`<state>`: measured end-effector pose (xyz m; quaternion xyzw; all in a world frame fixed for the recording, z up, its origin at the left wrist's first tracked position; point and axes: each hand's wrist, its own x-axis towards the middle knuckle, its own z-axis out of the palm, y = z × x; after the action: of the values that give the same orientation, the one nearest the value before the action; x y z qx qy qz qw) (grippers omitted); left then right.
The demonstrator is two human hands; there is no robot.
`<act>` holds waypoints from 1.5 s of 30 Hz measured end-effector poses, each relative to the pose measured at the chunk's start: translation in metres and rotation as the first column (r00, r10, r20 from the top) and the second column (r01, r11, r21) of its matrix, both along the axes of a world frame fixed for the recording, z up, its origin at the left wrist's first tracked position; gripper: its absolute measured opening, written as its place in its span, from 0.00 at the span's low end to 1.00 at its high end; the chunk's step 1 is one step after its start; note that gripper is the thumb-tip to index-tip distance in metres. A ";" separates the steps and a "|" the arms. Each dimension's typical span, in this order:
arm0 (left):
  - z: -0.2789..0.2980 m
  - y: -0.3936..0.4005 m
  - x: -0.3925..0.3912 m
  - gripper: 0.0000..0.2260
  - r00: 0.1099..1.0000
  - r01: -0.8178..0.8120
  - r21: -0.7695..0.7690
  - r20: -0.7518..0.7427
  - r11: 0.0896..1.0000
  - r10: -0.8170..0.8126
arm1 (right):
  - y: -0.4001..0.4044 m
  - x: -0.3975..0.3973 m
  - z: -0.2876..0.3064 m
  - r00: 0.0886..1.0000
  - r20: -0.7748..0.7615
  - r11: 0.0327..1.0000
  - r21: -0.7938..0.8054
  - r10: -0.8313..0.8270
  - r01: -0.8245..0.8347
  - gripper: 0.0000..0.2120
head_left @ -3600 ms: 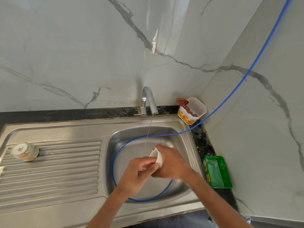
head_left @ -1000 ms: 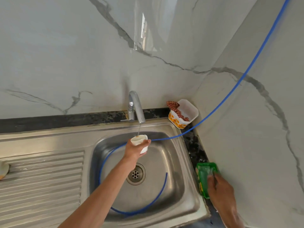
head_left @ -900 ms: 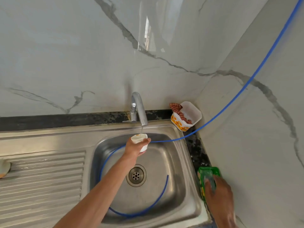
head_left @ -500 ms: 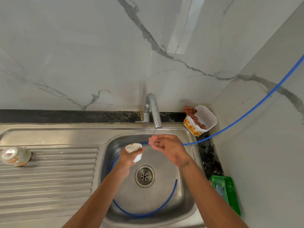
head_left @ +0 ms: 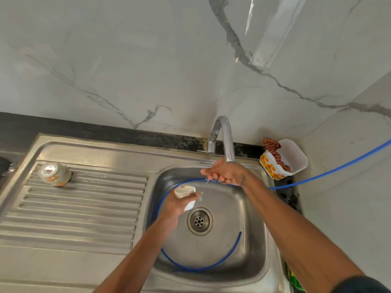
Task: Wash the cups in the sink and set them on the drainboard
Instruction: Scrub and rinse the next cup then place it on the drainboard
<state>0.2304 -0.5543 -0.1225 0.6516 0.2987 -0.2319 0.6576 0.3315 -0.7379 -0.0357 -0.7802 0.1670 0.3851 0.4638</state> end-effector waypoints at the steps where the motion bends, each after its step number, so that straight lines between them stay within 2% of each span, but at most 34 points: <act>1: 0.000 -0.001 0.000 0.20 1.000 -0.001 0.001 -0.007 1.000 0.001 | 0.003 0.000 0.000 1.000 0.027 0.997 -0.071 0.015 -0.013 0.12; 3: 0.002 -0.001 0.000 0.21 1.000 -0.008 0.000 -0.018 1.000 0.008 | 0.008 0.003 -0.008 0.992 0.116 0.993 -0.099 -0.058 0.070 0.11; 6: 0.005 -0.001 0.002 0.20 0.999 -0.029 -0.047 -0.027 0.998 0.028 | 0.012 0.006 -0.014 0.973 0.151 0.983 -0.041 -0.172 0.180 0.15; 12: 0.011 0.000 0.010 0.22 1.000 0.001 -0.013 -0.022 1.000 -0.001 | 0.009 0.003 -0.011 0.984 0.097 0.988 -0.039 -0.147 0.151 0.13; 15: 0.014 -0.004 0.015 0.24 1.000 0.003 -0.035 -0.013 0.999 -0.004 | 0.010 0.001 -0.008 0.972 0.159 0.983 -0.024 -0.175 0.181 0.17; 19: 0.021 -0.017 0.025 0.24 1.000 -0.003 -0.134 -0.028 0.991 0.000 | 0.011 -0.005 -0.005 0.909 0.184 0.918 -0.067 -0.375 0.392 0.09; 21: 0.024 -0.025 0.029 0.28 0.998 0.009 -0.179 -0.058 0.984 -0.020 | 0.013 -0.013 0.000 0.894 0.197 0.903 -0.072 -0.403 0.424 0.04; 25: 0.033 -0.038 0.036 0.33 0.986 -0.054 -0.248 -0.165 0.967 0.012 | 0.011 -0.022 0.005 0.873 0.340 0.916 -0.074 -0.349 0.395 0.12; 27: 0.037 -0.042 0.038 0.32 0.983 -0.070 -0.265 -0.181 0.962 0.021 | 0.010 -0.025 0.006 0.898 0.307 0.940 -0.029 -0.316 0.341 0.12; 29: 0.040 -0.045 0.043 0.30 0.981 -0.057 -0.258 -0.194 0.965 0.006 | 0.005 -0.031 0.003 0.932 0.284 0.972 -0.010 -0.223 0.235 0.09; 32: 0.048 -0.048 0.050 0.25 0.979 -0.034 -0.235 -0.204 0.972 -0.015 | -0.003 -0.044 -0.001 0.937 0.349 0.997 -0.055 -0.035 0.058 0.08; 34: 0.047 -0.050 0.052 0.23 0.983 -0.004 -0.227 -0.177 0.974 -0.037 | -0.008 -0.050 -0.001 0.924 0.362 0.992 0.002 -0.121 0.130 0.09; 37: 0.048 -0.054 0.050 0.22 0.998 0.023 -0.270 -0.051 0.962 -0.038 | -0.020 -0.052 -0.004 0.860 0.220 0.883 0.211 -0.461 0.420 0.06; 39: 0.045 -0.063 0.047 0.22 0.995 0.064 -0.254 0.095 0.965 -0.041 | -0.022 -0.056 -0.003 0.779 0.046 0.739 0.355 -0.626 0.573 0.08; 41: 0.043 -0.077 0.040 0.24 0.967 0.069 -0.190 0.256 0.979 -0.018 | -0.017 -0.061 0.002 0.671 -0.115 0.574 0.425 -0.732 0.700 0.10; 43: 0.044 -0.091 0.034 0.23 0.897 0.028 -0.112 0.441 0.993 0.024 | -0.008 -0.066 0.003 0.596 -0.228 0.454 0.460 -0.770 0.763 0.13; 45: 0.048 -0.099 0.034 0.14 0.768 -0.036 0.113 0.639 0.993 -0.045 | -0.003 -0.072 -0.002 0.539 -0.312 0.359 0.481 -0.782 0.799 0.16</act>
<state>0.2642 -0.6531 -0.0741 0.7302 0.0685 0.0203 0.6795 0.2598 -0.7411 -0.0377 -0.4182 0.4029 0.1561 0.7990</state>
